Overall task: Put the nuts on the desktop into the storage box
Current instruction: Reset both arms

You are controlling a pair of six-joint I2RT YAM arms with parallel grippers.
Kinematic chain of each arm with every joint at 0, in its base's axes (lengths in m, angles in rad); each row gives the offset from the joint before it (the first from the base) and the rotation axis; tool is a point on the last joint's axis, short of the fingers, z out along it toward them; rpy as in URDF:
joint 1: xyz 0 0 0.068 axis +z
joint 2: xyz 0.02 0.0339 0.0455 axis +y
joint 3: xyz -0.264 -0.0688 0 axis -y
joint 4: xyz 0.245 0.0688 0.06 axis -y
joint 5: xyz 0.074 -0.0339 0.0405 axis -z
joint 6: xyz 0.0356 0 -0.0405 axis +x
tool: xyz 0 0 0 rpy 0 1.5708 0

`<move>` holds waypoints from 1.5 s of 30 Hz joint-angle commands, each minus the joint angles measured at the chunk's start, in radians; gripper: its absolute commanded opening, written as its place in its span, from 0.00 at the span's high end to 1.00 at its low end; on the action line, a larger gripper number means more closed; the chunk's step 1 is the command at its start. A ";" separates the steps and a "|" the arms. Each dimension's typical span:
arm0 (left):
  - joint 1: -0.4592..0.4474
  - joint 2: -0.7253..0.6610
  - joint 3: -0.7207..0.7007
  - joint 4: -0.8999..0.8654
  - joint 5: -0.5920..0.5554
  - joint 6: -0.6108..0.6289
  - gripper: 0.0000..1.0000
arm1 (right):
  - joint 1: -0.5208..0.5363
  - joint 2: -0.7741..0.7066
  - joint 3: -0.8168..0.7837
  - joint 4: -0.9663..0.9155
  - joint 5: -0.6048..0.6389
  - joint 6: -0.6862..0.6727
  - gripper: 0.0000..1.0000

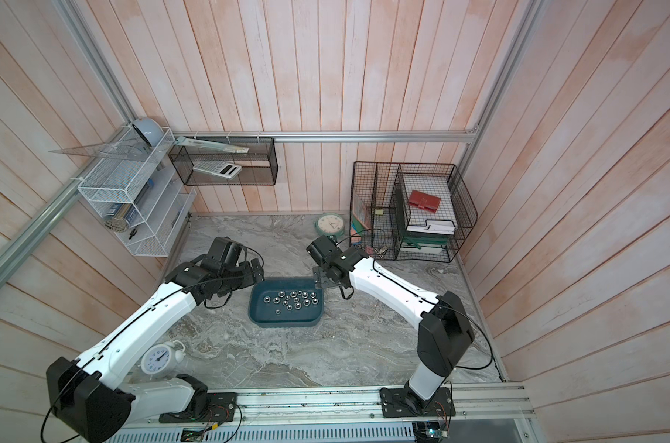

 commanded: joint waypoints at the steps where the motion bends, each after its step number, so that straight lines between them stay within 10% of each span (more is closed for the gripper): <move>1: 0.036 0.041 0.047 0.021 -0.041 0.056 0.00 | -0.044 -0.104 -0.120 0.123 0.101 0.054 0.02; 12: 0.206 0.042 -0.055 0.219 -0.169 0.126 0.00 | -0.120 -0.481 -0.644 0.671 0.411 -0.052 0.02; 23: 0.291 -0.146 -0.438 0.677 -0.461 0.351 0.00 | -0.285 -0.450 -0.756 0.807 0.538 -0.241 0.02; 32: 0.321 -0.006 -0.639 1.155 -0.593 0.501 0.00 | -0.454 -0.316 -0.731 0.997 0.410 -0.388 0.02; 39: 0.372 0.161 -0.631 1.324 -0.459 0.532 0.00 | -0.586 -0.140 -0.899 1.569 0.272 -0.528 0.02; 45: 0.398 0.186 -0.761 1.613 -0.248 0.532 0.00 | -0.660 -0.100 -0.941 1.605 0.038 -0.506 0.02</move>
